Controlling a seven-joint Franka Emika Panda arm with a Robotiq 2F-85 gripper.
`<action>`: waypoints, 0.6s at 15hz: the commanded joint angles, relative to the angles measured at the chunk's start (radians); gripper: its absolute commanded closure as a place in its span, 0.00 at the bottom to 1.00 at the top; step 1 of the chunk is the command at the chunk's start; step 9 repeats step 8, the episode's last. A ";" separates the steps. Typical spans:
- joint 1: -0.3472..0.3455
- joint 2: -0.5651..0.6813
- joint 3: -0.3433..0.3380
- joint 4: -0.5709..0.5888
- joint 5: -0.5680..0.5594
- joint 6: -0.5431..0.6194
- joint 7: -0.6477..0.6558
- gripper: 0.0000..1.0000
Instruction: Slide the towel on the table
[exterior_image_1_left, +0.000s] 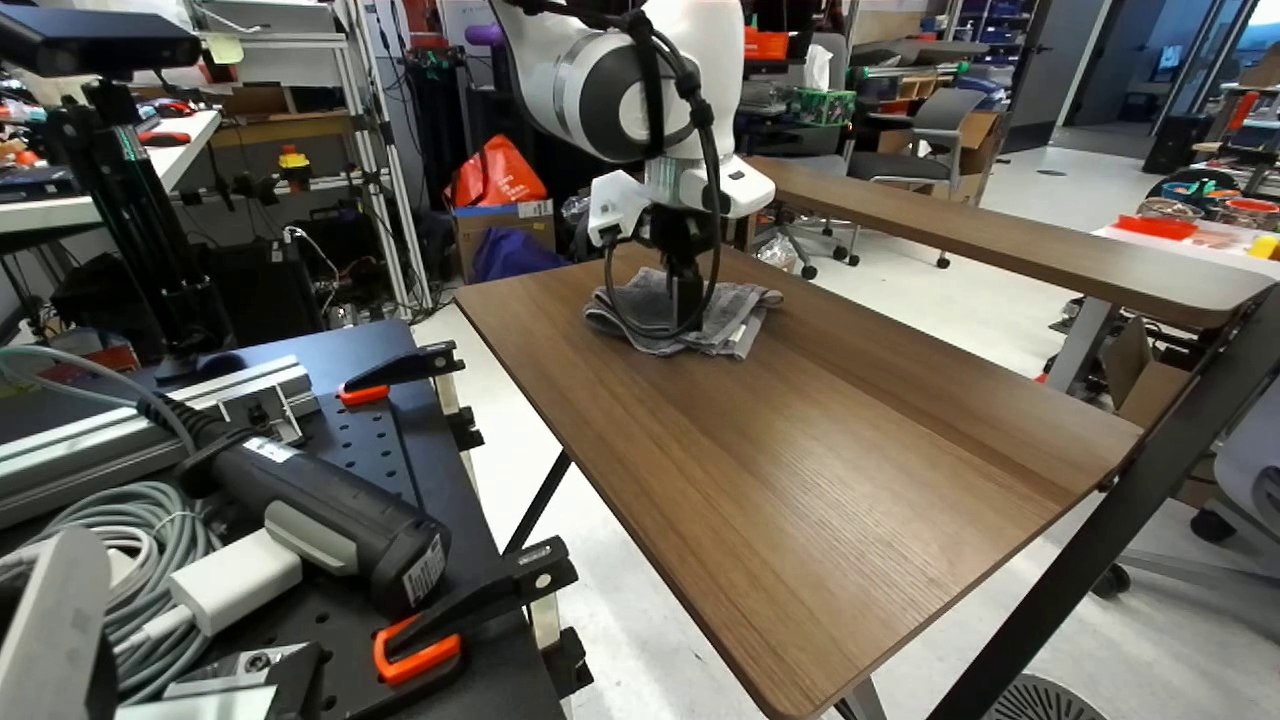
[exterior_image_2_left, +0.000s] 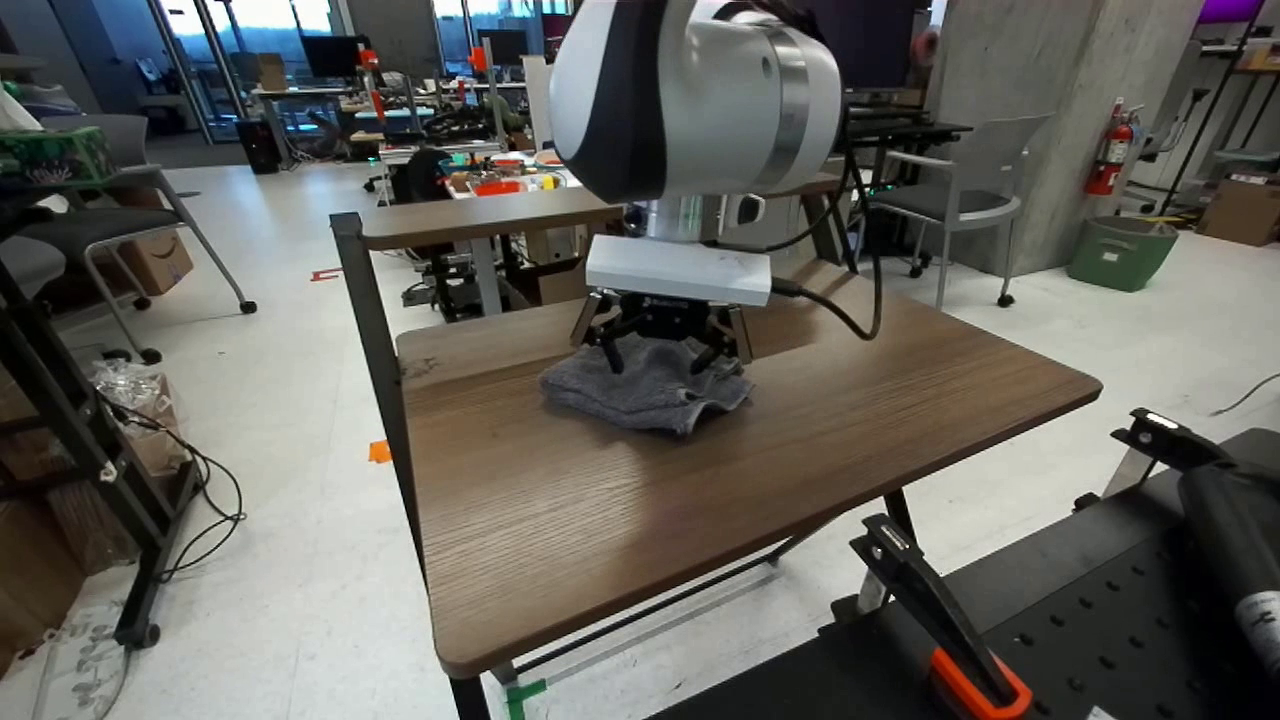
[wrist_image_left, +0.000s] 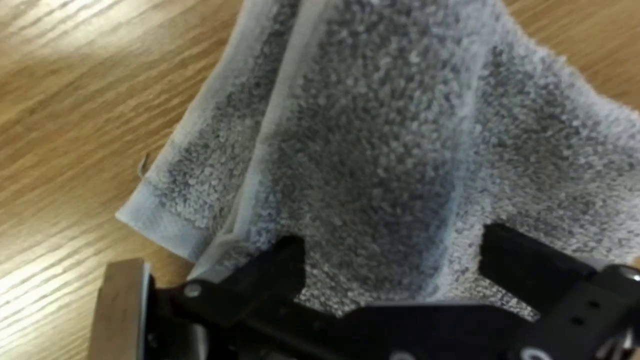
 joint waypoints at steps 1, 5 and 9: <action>0.027 -0.034 -0.004 0.003 -0.024 -0.016 0.019 0.00; -0.016 -0.166 0.055 -0.093 -0.007 -0.071 -0.053 0.00; -0.014 -0.134 0.056 -0.060 -0.020 -0.079 -0.045 0.00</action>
